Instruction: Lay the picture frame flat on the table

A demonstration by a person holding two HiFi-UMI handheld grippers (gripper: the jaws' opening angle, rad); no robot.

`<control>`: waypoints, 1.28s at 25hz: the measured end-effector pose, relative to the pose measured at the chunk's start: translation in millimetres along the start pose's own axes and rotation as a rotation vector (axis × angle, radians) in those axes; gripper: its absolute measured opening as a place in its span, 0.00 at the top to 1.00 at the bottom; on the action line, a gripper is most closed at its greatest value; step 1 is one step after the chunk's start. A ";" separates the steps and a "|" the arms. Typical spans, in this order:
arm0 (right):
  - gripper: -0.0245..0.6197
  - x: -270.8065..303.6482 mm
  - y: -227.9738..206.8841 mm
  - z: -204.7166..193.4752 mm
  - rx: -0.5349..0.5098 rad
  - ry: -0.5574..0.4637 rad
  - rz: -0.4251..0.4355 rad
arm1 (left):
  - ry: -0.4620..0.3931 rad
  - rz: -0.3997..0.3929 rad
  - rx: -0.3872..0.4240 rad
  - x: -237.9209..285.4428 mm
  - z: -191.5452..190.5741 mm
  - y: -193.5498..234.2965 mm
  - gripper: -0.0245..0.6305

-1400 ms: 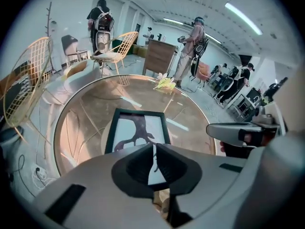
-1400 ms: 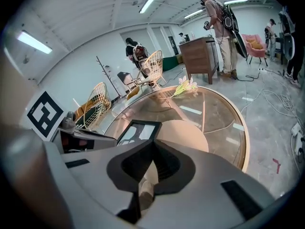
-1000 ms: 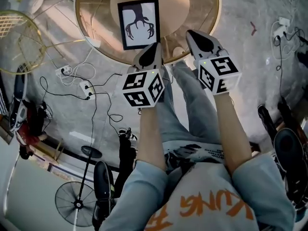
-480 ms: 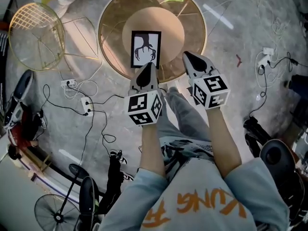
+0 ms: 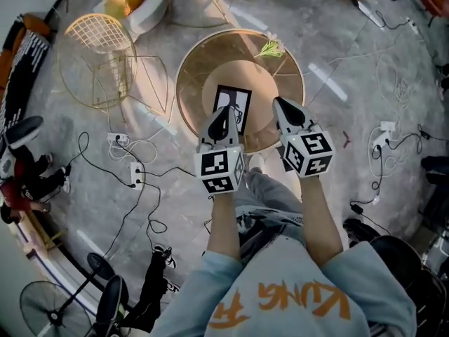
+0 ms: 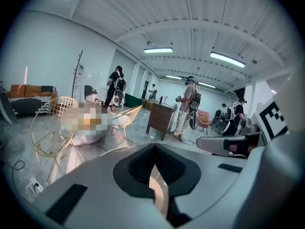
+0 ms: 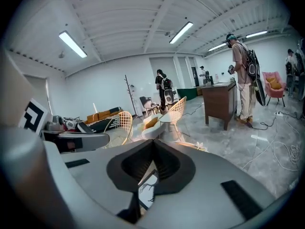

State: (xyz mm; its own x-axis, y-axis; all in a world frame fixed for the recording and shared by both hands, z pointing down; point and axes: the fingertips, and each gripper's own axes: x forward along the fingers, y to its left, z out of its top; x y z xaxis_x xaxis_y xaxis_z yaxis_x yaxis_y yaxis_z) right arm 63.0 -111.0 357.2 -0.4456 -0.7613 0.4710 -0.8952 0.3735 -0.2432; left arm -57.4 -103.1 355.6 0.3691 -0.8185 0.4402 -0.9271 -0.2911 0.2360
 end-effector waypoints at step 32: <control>0.97 -72.1 73.8 225.8 -0.305 -0.442 0.062 | -0.437 0.179 0.256 -108.6 220.6 -13.9 0.93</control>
State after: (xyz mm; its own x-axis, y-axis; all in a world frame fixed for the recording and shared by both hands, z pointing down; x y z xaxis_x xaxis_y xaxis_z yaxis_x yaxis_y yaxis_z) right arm 31.2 -148.2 113.8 -0.5103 -0.8587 0.0462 -0.8586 0.5118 0.0285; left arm -99.0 -119.4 113.4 0.1926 -0.9805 0.0397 -0.9795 -0.1945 -0.0527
